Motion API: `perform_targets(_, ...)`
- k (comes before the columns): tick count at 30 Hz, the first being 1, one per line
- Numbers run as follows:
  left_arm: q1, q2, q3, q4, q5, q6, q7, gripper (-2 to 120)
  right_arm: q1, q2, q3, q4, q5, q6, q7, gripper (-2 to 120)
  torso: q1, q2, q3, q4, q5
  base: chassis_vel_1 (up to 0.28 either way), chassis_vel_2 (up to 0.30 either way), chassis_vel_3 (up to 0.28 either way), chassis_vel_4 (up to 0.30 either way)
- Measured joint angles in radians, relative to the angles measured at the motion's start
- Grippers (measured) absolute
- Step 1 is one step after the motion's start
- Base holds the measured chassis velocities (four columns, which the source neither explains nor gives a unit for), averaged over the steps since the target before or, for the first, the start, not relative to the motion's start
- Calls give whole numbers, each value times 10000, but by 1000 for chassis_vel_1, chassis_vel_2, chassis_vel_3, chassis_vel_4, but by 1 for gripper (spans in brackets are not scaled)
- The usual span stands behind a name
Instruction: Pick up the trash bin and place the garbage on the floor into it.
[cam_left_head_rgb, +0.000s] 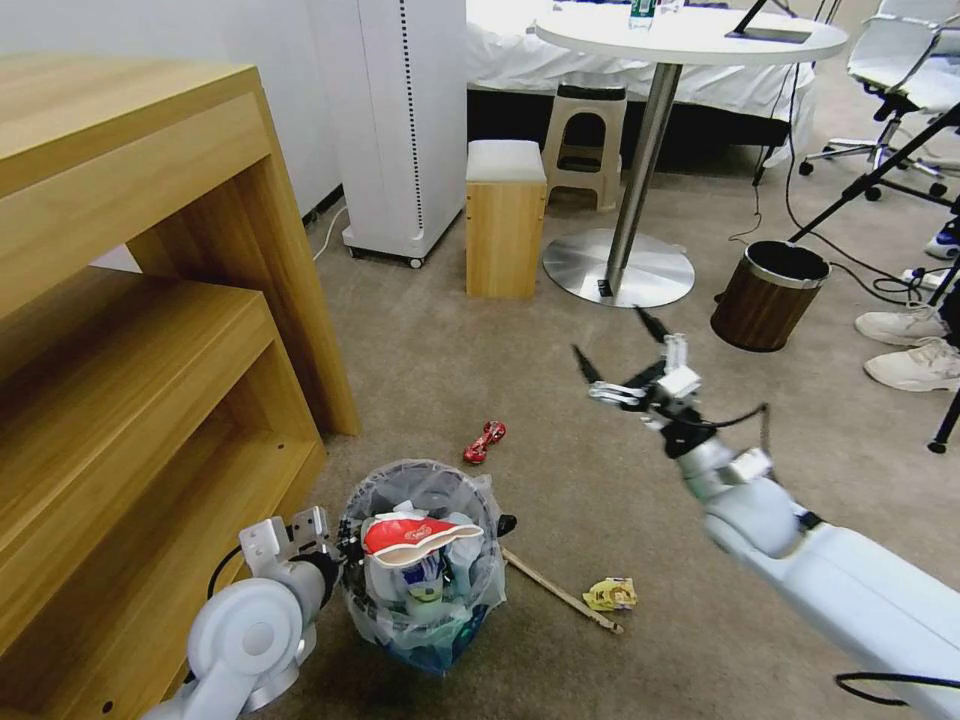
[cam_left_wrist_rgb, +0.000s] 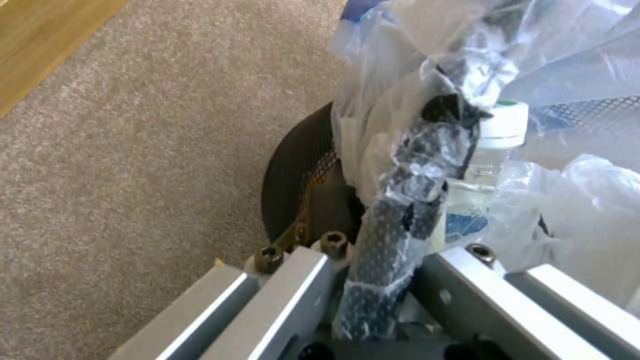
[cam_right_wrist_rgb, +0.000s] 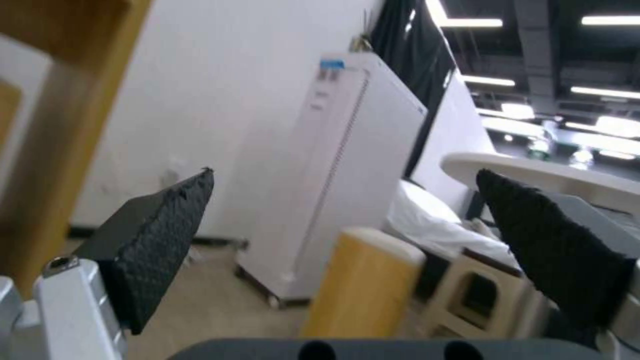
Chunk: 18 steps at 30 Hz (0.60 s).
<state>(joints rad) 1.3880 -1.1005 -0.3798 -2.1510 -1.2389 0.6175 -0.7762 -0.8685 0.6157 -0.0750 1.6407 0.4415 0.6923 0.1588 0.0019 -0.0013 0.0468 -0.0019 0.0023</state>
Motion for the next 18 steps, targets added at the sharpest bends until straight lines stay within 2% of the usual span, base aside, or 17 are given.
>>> perform_targets(5,28,-89,-20,-71,30,-5,0,0,-1014,-87,676,-786,-1031,386,29,100,0,0,0,-1,2,0,0,0,0)
perform_targets(13,37,-128,-68,-71,43,-12,24,0,-1861,95,819,-1900,-2570,1105,-107,100,0,-1,0,1,1,0,0,0,0)
perform_targets(18,27,-177,-73,40,81,-22,97,0,-2493,75,859,-2077,-3055,1186,-125,100,0,0,-1,0,-3,0,0,0,0)
